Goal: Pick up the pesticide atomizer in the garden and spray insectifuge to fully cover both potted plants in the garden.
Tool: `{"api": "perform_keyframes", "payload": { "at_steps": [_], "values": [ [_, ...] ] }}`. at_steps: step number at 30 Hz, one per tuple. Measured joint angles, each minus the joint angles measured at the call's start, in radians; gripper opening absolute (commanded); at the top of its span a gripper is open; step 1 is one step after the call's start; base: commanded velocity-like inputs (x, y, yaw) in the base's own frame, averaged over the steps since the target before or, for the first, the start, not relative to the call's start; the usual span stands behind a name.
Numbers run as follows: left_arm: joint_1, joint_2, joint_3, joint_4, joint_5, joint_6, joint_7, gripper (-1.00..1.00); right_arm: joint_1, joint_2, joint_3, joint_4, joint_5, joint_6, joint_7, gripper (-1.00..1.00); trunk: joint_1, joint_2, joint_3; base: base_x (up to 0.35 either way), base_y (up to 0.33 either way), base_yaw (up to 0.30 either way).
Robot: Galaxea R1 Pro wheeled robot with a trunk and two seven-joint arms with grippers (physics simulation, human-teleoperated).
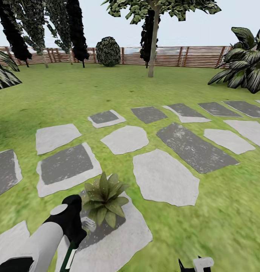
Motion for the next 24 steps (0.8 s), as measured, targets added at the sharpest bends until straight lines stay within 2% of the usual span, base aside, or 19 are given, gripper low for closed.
{"api": "perform_keyframes", "payload": {
  "at_steps": [15,19,24],
  "values": [
    [-0.007,0.001,0.001,-0.057,0.003,0.002,-0.001,-1.00,0.000,0.000,0.000,0.000,0.001,0.000,0.000,1.00,0.000,0.000,0.000,-0.010,-0.007,0.259],
    [-0.007,0.013,0.006,-0.059,0.002,0.003,-0.001,-1.00,0.000,0.000,0.000,0.000,0.001,0.000,0.000,1.00,0.000,0.000,0.000,0.000,0.000,0.052],
    [-0.006,0.013,0.007,-0.059,0.002,0.003,-0.001,-1.00,0.000,0.000,0.000,0.000,0.001,0.001,0.001,1.00,0.000,0.000,0.000,0.000,0.000,0.003]
  ]
}}
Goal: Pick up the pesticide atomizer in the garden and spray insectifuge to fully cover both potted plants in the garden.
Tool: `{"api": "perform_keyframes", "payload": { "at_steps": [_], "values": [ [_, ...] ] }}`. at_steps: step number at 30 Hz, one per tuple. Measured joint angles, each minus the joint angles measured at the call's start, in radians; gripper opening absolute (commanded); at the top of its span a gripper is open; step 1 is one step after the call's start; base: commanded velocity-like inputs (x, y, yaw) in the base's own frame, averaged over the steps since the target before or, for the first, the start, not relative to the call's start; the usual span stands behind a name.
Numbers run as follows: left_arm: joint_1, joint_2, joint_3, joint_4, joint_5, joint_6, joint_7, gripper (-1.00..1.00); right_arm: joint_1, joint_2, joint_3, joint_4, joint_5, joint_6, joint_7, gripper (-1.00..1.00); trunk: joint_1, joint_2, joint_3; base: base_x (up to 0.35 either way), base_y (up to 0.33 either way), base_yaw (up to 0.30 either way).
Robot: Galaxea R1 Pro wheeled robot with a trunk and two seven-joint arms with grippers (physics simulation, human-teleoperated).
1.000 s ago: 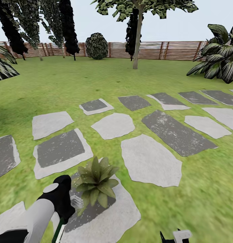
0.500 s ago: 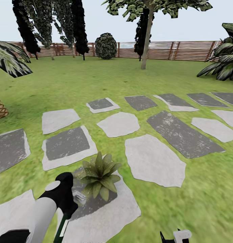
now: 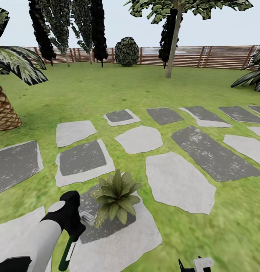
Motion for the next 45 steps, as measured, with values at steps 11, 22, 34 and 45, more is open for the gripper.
{"api": "perform_keyframes", "payload": {
  "at_steps": [11,22,34,45],
  "values": [
    [-0.007,-0.023,-0.006,0.000,-0.002,0.002,-0.002,-1.00,0.000,0.000,0.000,0.001,0.000,-0.001,-0.001,1.00,0.000,0.000,0.000,0.226,-0.104,0.066],
    [-0.006,-0.023,-0.006,0.000,-0.002,0.002,-0.002,-1.00,0.000,0.000,0.000,0.000,0.000,-0.001,0.000,1.00,0.000,0.000,0.000,0.015,-0.266,0.119],
    [-0.006,-0.022,0.003,0.000,-0.002,0.003,-0.004,-1.00,0.000,0.000,0.000,0.001,0.000,0.000,0.000,1.00,0.000,0.000,0.000,-0.009,-0.024,0.188],
    [-0.005,-0.023,-0.002,0.000,-0.002,0.003,-0.004,-1.00,0.000,0.000,0.000,-0.001,0.000,-0.001,0.000,1.00,0.000,0.000,-0.006,0.132,-0.142,0.182]
  ]
}}
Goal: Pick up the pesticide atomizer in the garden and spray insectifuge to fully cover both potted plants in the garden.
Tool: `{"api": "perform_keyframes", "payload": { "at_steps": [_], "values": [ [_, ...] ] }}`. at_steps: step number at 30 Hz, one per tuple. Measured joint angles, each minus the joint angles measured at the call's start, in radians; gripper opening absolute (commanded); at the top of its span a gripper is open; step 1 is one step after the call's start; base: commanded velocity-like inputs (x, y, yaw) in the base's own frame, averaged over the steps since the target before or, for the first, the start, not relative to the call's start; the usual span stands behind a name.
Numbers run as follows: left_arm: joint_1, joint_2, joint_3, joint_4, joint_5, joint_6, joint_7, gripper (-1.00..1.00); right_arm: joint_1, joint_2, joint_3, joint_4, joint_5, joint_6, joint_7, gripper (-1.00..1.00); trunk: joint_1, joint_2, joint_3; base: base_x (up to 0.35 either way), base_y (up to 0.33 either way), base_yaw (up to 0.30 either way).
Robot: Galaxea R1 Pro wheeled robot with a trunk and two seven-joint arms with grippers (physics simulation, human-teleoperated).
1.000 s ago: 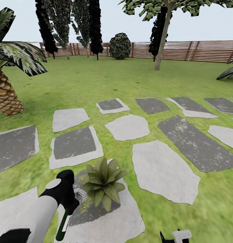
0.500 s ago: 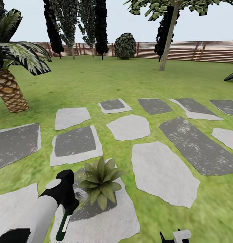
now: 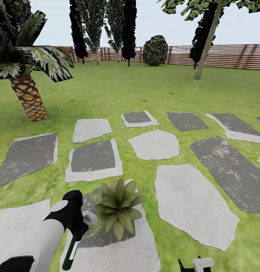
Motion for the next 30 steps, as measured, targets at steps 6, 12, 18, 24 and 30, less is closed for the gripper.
{"api": "perform_keyframes", "payload": {
  "at_steps": [6,12,18,24,30],
  "values": [
    [0.000,0.000,-0.001,0.000,-0.001,0.000,0.001,-1.00,0.000,0.000,0.000,0.000,0.000,0.000,0.000,1.00,0.000,0.000,0.000,0.002,-0.287,0.003],
    [0.000,0.000,-0.001,0.000,-0.001,0.000,0.000,-1.00,0.000,0.000,0.000,0.000,0.000,0.001,0.000,1.00,0.000,0.000,-0.007,0.000,-0.287,0.000],
    [0.000,0.001,-0.001,0.002,-0.002,0.000,0.000,-1.00,0.000,0.000,0.000,0.000,0.000,0.000,0.000,1.00,0.000,0.000,-0.017,0.111,-0.261,0.000],
    [0.000,0.001,0.000,0.001,-0.002,0.000,0.001,-1.00,0.000,0.000,0.000,0.000,0.000,0.001,0.000,1.00,0.000,0.000,-0.019,0.086,-0.080,0.000],
    [0.001,0.011,0.003,0.001,-0.001,0.000,0.000,-1.00,0.000,0.000,0.000,0.000,0.000,0.001,0.000,1.00,0.000,0.000,-0.019,0.002,-0.002,0.039]
  ]
}}
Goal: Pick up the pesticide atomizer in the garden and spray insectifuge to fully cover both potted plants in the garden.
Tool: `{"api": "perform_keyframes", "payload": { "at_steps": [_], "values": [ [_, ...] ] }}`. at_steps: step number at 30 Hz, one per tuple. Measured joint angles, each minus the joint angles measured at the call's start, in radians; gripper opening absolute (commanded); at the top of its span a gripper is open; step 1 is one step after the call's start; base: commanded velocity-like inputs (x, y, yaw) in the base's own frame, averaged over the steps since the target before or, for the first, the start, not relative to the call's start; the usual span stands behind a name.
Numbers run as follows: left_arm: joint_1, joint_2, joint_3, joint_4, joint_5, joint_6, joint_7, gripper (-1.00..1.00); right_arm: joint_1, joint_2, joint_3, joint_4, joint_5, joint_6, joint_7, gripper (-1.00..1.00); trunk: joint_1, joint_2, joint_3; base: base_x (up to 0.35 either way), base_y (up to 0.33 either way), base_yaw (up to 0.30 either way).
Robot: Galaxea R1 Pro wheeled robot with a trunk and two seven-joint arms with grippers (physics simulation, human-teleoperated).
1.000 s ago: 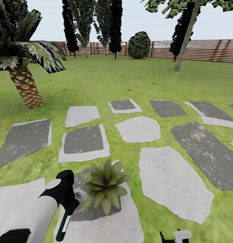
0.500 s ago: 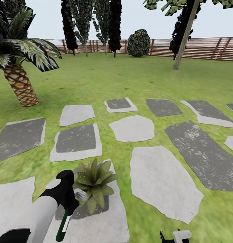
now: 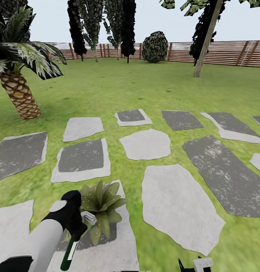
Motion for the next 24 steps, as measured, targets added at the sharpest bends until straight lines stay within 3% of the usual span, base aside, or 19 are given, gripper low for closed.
{"api": "perform_keyframes", "payload": {
  "at_steps": [13,17,24],
  "values": [
    [0.013,0.011,-0.002,0.016,-0.002,-0.003,0.001,-1.00,0.000,0.000,0.000,0.000,0.000,0.000,0.000,1.00,0.000,0.000,0.000,0.000,0.000,0.260],
    [0.052,0.008,-0.006,0.013,-0.001,-0.004,0.004,-1.00,0.000,0.000,0.000,0.000,0.000,0.000,0.000,1.00,0.000,0.000,0.000,0.000,0.000,0.053],
    [0.055,0.000,0.000,0.002,0.001,-0.003,0.005,-1.00,0.000,0.000,0.000,0.000,0.000,0.000,0.000,1.00,0.000,0.000,0.000,0.000,-0.156,0.002]
  ]
}}
